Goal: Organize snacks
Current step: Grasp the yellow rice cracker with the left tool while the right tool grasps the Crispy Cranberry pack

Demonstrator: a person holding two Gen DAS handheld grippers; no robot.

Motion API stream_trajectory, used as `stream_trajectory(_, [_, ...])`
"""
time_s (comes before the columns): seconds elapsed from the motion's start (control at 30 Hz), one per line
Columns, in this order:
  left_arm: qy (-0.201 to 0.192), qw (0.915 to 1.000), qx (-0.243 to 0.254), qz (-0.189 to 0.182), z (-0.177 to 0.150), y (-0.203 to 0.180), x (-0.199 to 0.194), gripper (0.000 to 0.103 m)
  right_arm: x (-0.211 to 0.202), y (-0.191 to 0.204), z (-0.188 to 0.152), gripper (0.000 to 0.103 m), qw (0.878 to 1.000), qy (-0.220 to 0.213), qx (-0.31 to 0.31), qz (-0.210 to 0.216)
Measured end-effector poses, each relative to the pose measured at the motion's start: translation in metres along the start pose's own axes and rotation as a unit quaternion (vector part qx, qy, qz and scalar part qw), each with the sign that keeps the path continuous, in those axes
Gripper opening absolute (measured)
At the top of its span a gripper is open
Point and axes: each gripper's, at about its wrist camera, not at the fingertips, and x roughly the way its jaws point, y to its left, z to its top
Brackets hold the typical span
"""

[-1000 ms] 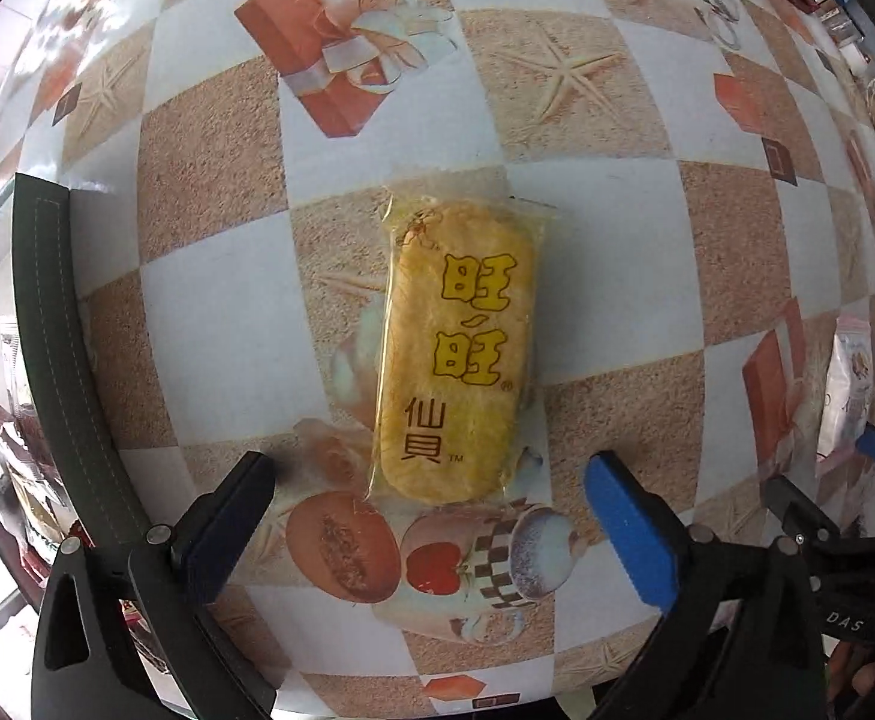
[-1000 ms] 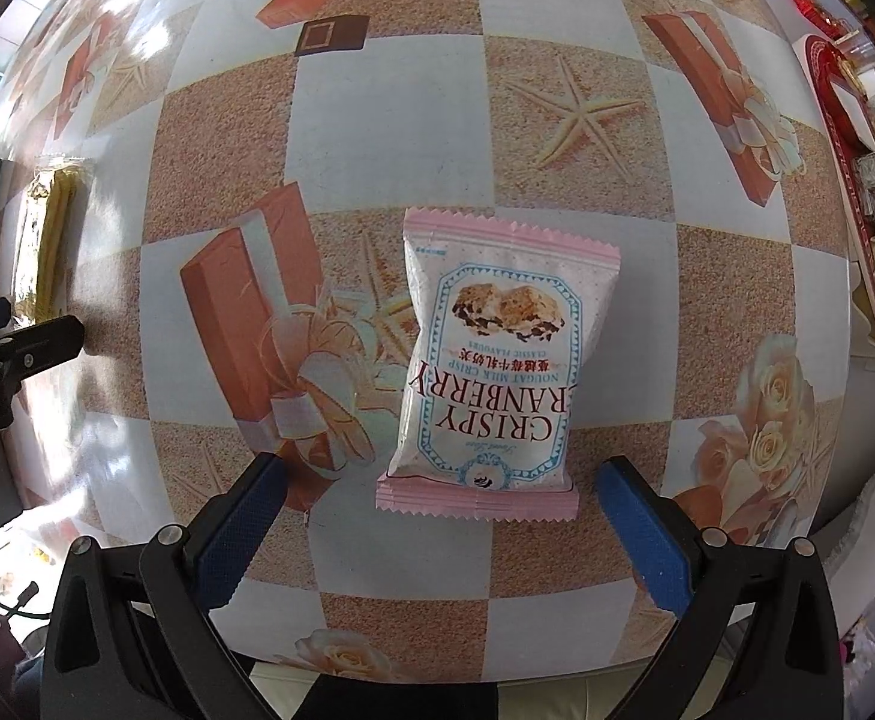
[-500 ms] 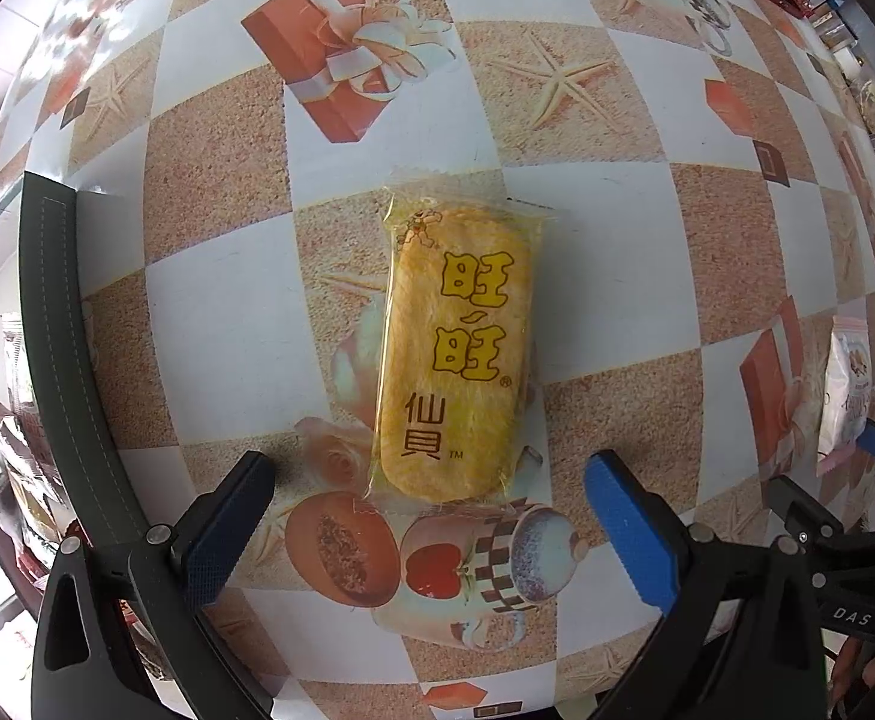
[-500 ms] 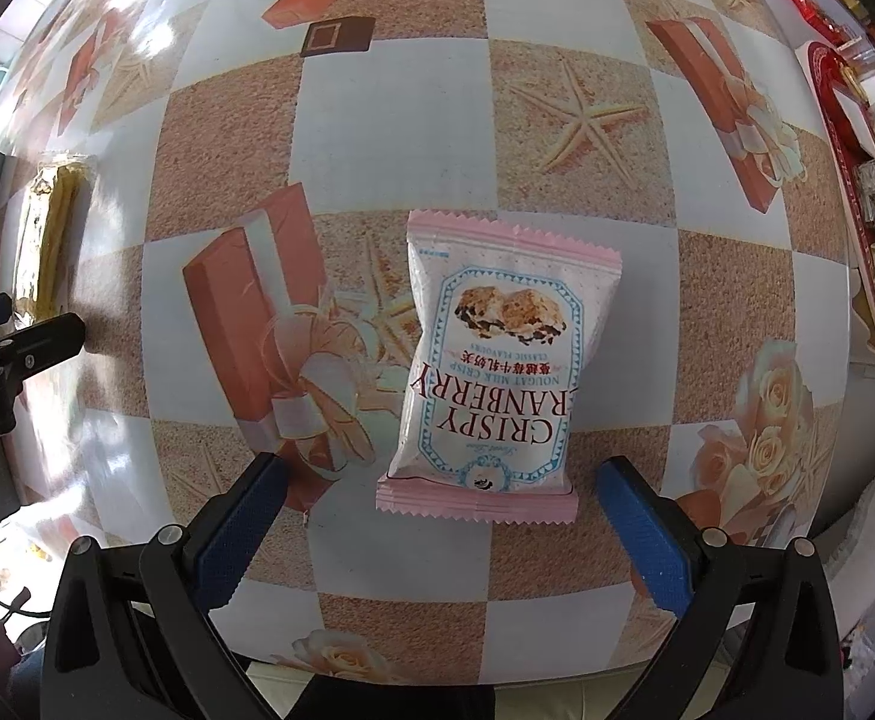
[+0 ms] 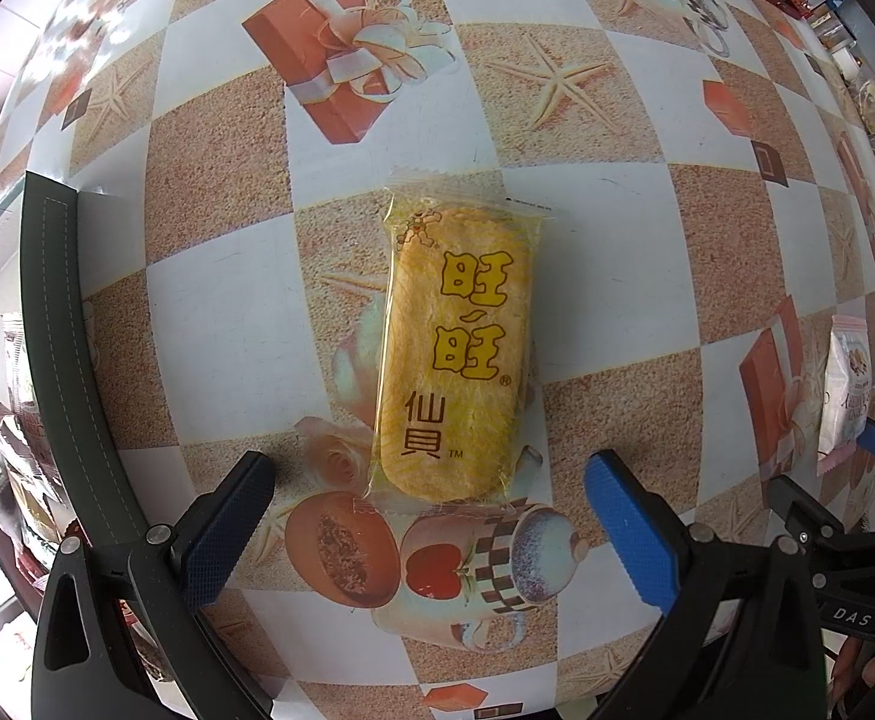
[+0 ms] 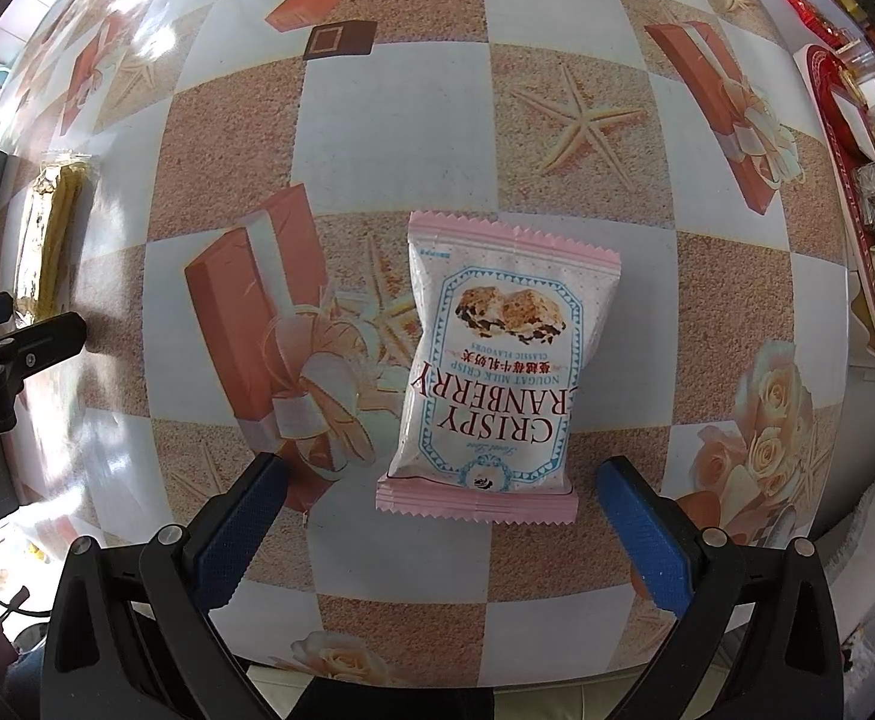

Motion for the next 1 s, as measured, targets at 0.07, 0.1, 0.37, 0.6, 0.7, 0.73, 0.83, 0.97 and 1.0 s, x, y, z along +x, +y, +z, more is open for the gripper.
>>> stream_trajectory(0.07, [0.000,1.0000,0.000,0.000,0.0012,-0.0006,0.0005,0.103,-0.0001,-0.0001,0.0002,0.103,1.000,-0.001,0.000,0.000])
stream_trajectory(0.1, [0.000,1.0000,0.000,0.000,0.0011,-0.0009,0.0005,0.103,0.0000,-0.0001,0.0003,0.103,1.000,0.000,0.000,0.000])
stream_trajectory(0.37, [0.003,1.0000,0.002,0.000,0.0043,-0.0026,0.0002,0.103,-0.0004,0.0005,-0.0003,0.103,1.000,-0.001,0.002,0.001])
stream_trajectory(0.6, [0.000,1.0000,0.002,0.000,0.0040,-0.0026,0.0013,0.103,-0.0003,0.0005,0.0002,0.103,1.000,-0.001,0.002,0.001])
stream_trajectory(0.7, [0.000,1.0000,0.002,0.000,0.0040,-0.0025,0.0006,0.103,-0.0002,0.0005,0.0002,0.103,1.000,-0.001,0.002,0.002])
stream_trajectory(0.73, [0.000,1.0000,0.002,0.000,0.0035,-0.0025,0.0009,0.103,-0.0002,0.0007,0.0000,0.103,1.000,-0.001,0.003,0.002])
stream_trajectory(0.83, [-0.001,1.0000,0.001,-0.001,0.0032,-0.0025,0.0006,0.103,-0.0002,0.0008,-0.0002,0.103,1.000,-0.002,0.004,0.002])
stream_trajectory(0.97, [-0.002,1.0000,0.003,-0.001,0.0034,-0.0016,-0.0001,0.103,-0.0005,0.0008,-0.0002,0.103,1.000,-0.003,0.005,0.002])
stream_trajectory(1.0, [-0.002,1.0000,0.003,-0.001,0.0035,-0.0015,-0.0003,0.103,-0.0007,0.0010,-0.0002,0.103,1.000,-0.003,0.005,0.002])
